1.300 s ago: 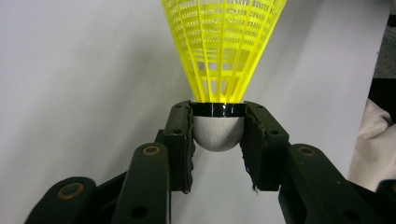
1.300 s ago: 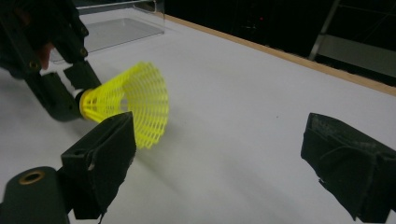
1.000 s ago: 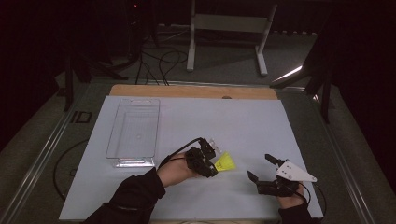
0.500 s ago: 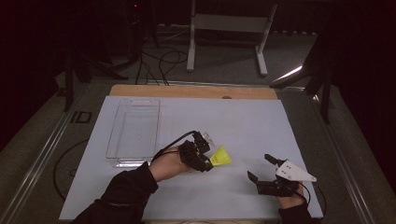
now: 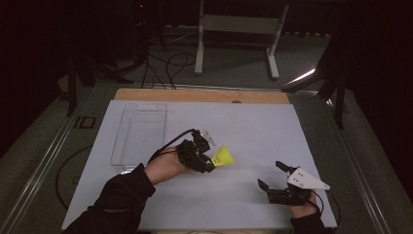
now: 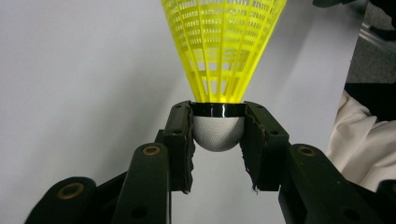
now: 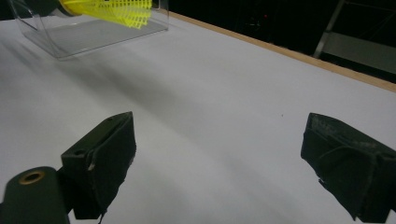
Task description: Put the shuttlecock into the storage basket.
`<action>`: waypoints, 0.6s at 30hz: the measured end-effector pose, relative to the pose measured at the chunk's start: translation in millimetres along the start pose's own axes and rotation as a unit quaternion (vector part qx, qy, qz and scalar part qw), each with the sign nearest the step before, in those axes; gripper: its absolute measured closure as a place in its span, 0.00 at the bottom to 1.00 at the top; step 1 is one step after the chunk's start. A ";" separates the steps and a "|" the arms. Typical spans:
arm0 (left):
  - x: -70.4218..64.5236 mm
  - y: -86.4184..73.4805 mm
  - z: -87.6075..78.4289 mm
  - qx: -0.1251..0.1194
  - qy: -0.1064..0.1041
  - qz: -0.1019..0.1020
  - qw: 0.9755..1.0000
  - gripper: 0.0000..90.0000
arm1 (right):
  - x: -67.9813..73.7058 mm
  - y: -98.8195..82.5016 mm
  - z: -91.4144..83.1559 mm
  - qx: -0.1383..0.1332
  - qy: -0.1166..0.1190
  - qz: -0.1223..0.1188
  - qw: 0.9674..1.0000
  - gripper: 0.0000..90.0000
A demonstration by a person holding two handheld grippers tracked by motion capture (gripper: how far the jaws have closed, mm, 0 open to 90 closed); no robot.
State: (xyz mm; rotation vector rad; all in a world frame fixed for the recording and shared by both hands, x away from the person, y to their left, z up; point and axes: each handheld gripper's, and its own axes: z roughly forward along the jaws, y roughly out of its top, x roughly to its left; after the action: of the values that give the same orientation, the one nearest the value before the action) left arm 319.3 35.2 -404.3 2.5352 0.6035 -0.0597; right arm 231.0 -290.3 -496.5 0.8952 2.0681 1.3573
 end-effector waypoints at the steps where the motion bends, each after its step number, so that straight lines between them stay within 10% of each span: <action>1: 1.0 -0.5 -2.1 -0.003 0.000 -0.001 1.000 0.73 | 0.2 0.1 -0.1 0.000 0.000 0.000 1.000 0.11; 18: 18.6 -8.0 -38.3 -0.027 0.024 -0.016 0.999 0.73 | 0.6 0.2 0.4 0.001 0.001 -0.002 1.000 0.11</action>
State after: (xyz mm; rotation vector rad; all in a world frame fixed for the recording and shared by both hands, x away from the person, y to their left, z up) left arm 329.7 68.2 -378.2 2.4805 0.6549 0.0051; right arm 230.9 -289.6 -496.5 0.8899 2.0719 1.3563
